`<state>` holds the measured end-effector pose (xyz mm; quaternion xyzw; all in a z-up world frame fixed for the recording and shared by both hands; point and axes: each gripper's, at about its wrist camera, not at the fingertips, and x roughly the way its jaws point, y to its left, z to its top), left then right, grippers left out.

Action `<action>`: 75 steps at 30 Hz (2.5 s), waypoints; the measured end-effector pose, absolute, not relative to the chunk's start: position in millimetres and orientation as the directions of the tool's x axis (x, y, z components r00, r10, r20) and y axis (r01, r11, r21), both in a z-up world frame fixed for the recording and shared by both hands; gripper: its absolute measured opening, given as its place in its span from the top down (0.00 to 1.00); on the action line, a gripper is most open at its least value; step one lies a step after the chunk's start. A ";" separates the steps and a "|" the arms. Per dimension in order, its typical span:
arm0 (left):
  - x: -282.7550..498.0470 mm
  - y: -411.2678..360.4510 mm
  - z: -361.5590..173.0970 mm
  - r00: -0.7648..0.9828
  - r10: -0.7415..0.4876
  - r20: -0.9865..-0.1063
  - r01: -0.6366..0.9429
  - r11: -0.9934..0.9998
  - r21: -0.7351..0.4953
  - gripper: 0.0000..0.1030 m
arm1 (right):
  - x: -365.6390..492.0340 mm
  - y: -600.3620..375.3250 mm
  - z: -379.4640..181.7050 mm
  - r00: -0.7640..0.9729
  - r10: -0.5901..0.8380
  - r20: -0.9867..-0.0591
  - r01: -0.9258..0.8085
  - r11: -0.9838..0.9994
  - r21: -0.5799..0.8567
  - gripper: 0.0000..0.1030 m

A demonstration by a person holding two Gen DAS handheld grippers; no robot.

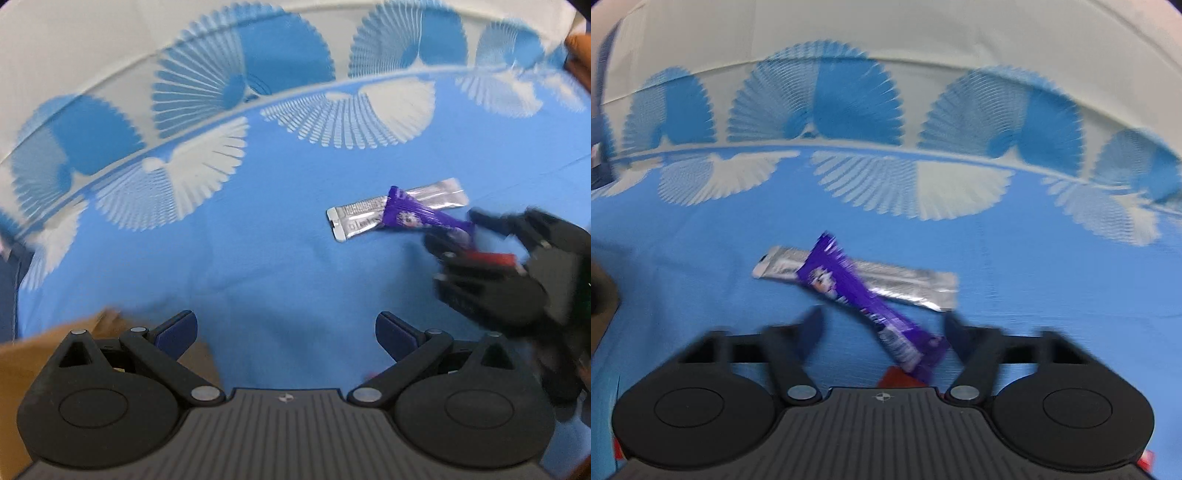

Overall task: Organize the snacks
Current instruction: 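Move both tools from the box toward the purple bar and silver pouch, then grasp the silver stick pouch with left tool while right tool grasps purple chocolate bar, then carry the silver pouch and purple bar over the cardboard box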

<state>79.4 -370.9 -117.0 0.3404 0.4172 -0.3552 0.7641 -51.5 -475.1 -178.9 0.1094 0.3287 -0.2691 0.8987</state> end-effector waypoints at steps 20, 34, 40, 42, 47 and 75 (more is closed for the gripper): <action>111.0 -519.0 -189.5 0.149 -0.349 -0.925 0.961 0.271 0.052 0.56 | -91.9 -547.3 -188.5 0.539 -0.451 -0.712 0.641 0.767 0.000 0.87; 83.4 -370.8 -47.8 0.126 -0.533 -0.837 0.907 0.404 -0.121 0.98 | -147.0 -433.6 -67.5 0.637 -0.523 -0.567 0.676 0.732 0.083 0.87; 54.6 -334.5 -31.6 0.128 -0.516 -0.847 0.912 0.396 -0.103 0.59 | -173.3 -381.8 -43.3 0.640 -0.513 -0.572 0.671 0.736 0.091 0.87; 53.7 -342.4 -45.6 0.165 -0.499 -0.851 0.916 0.397 -0.055 0.17 | -174.8 -378.0 -50.3 0.619 -0.523 -0.586 0.681 0.729 0.067 0.87; 64.3 -376.3 -100.5 0.140 -0.383 -0.913 0.908 0.418 -0.036 0.17 | -184.4 -393.8 -95.7 0.534 -0.471 -0.703 0.743 0.658 0.124 0.87; -9.6 -209.6 5.2 0.230 -0.488 -0.842 0.855 0.514 -0.065 0.80 | -228.9 -303.7 -30.1 0.670 -0.416 -0.614 0.684 0.667 0.294 0.87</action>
